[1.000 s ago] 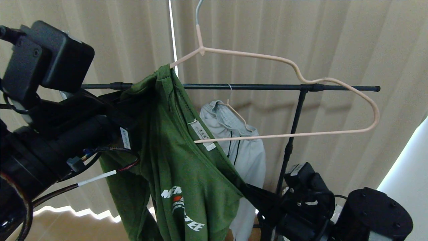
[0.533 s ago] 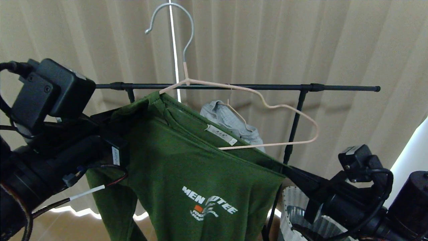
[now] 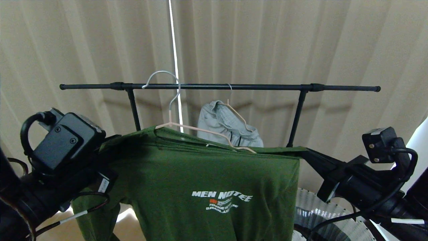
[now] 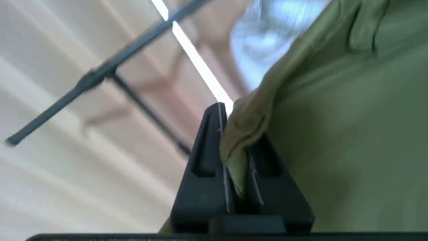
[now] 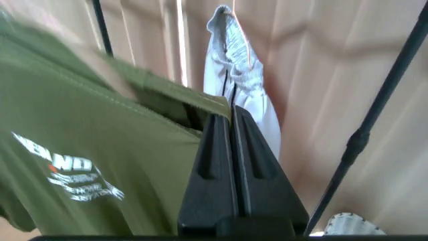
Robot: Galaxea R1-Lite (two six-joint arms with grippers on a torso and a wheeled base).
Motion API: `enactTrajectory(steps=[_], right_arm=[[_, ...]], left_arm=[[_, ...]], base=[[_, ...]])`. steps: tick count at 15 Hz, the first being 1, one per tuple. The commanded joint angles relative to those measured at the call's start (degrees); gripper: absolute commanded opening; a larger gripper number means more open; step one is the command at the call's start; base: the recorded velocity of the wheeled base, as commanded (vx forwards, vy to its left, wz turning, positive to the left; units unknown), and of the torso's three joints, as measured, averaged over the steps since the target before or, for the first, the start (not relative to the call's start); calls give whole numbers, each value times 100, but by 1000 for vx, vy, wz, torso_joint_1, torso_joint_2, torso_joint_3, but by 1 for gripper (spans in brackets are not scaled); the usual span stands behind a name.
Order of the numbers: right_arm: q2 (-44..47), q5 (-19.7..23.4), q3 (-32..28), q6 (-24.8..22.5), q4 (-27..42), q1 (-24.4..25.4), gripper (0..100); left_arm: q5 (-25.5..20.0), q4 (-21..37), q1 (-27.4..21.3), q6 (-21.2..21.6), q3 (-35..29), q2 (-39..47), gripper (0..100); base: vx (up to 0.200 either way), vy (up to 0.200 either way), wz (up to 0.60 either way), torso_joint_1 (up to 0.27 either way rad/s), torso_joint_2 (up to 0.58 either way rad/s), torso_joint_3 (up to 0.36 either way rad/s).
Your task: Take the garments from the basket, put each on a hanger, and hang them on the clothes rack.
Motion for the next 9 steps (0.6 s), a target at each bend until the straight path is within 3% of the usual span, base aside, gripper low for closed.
enactTrajectory(steps=[1, 4, 5, 7, 8, 9], right_arm=[[-374, 346, 132, -62, 40, 278, 0], [-832, 978, 150, -369, 717, 436, 0], [-1095, 1506, 114, -413, 1015, 427, 0], [-1420, 1620, -17, -677, 1789, 410, 0], [-1499, 1638, -105, -774, 2088, 410, 100], [-1552, 1638, -307, -844, 2404, 419, 100]], left_arm=[[36, -1, 144, 45, 126, -2, 0], [63, -1, 144, -69, 3, 42, 0], [71, -1, 144, -298, 56, 25, 0], [63, -1, 118, -500, 161, 25, 0], [63, -1, 65, -544, 196, 16, 0], [63, -1, -5, -606, 214, -11, 0]], base=[[0, 0, 0, 0, 0, 0], [0, 0, 0, 0, 0, 0], [0, 0, 0, 0, 0, 0], [0, 0, 0, 0, 0, 0], [0, 0, 0, 0, 0, 0], [0, 0, 0, 0, 0, 0]])
